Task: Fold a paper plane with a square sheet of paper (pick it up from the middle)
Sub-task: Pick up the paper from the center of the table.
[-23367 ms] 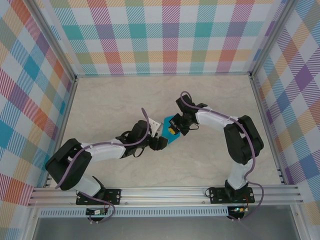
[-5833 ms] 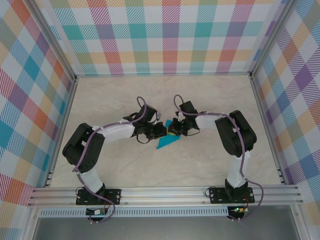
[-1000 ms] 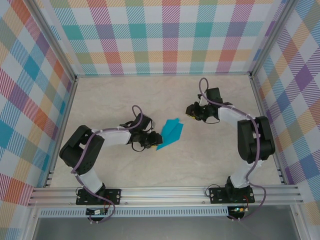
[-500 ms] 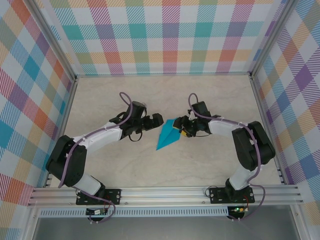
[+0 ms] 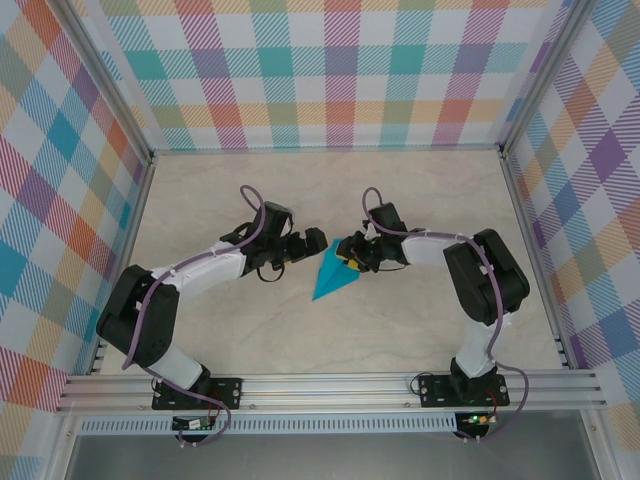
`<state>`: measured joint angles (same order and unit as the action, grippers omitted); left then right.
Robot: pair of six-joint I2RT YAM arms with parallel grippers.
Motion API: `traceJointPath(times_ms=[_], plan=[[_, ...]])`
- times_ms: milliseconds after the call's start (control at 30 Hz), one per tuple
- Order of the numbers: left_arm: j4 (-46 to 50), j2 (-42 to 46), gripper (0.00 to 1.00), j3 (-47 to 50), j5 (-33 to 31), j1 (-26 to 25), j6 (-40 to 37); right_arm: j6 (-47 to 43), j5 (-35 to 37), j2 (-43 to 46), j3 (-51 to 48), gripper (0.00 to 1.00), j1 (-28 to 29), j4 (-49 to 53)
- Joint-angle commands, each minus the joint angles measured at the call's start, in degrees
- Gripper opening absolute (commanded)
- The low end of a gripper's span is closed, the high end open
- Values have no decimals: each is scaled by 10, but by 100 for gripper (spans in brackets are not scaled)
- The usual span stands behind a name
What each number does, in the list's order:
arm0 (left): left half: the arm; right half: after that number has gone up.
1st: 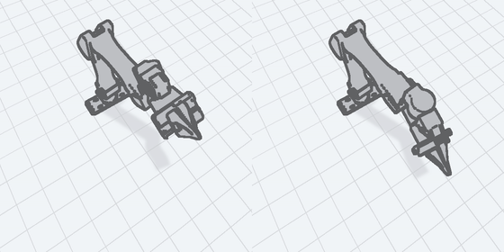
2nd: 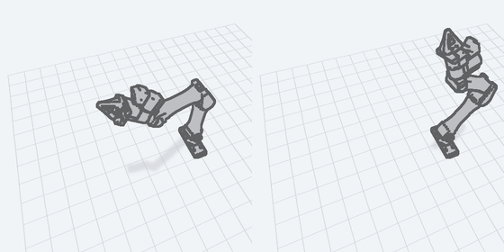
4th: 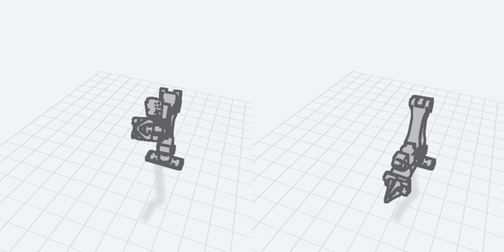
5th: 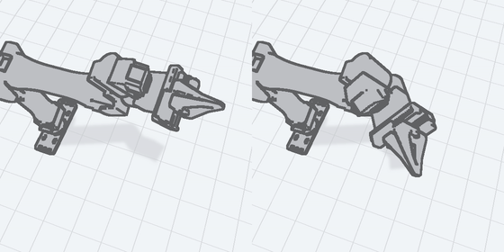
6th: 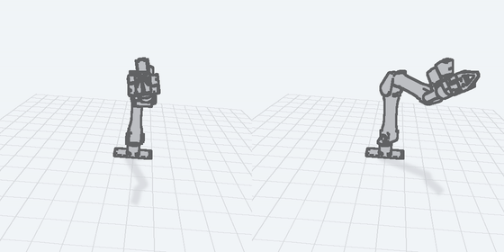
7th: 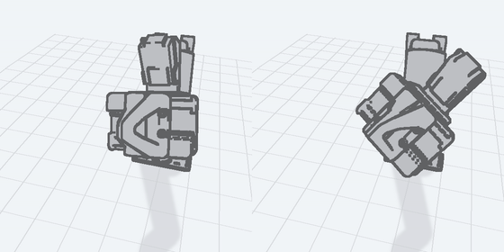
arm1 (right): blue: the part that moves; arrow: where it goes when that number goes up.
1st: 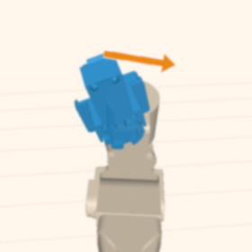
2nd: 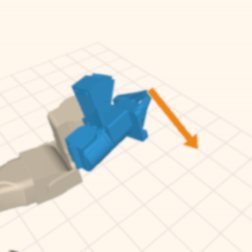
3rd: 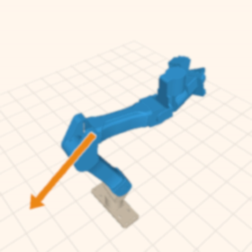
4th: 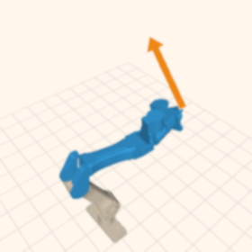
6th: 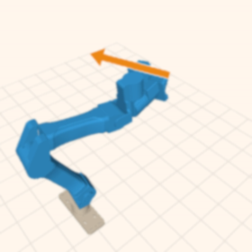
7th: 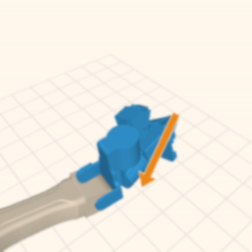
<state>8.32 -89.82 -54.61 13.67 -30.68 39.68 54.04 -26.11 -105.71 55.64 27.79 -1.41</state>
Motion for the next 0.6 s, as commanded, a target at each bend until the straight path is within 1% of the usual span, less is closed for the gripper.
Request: traceJointPath(times_ms=[0, 333, 500, 567], plan=[[27, -10, 100, -17, 4, 21, 15, 11, -35, -19, 20, 35, 6, -29], [21, -6, 100, 2, 44, 48, 32, 12, -42, -47, 19, 25, 16, -64], [15, 3, 100, 13, 60, 54, 42, 1, -37, -41, 21, 10, 16, -71], [18, 11, 100, 17, 67, 59, 40, -9, -36, -28, 26, 6, 16, -70]])
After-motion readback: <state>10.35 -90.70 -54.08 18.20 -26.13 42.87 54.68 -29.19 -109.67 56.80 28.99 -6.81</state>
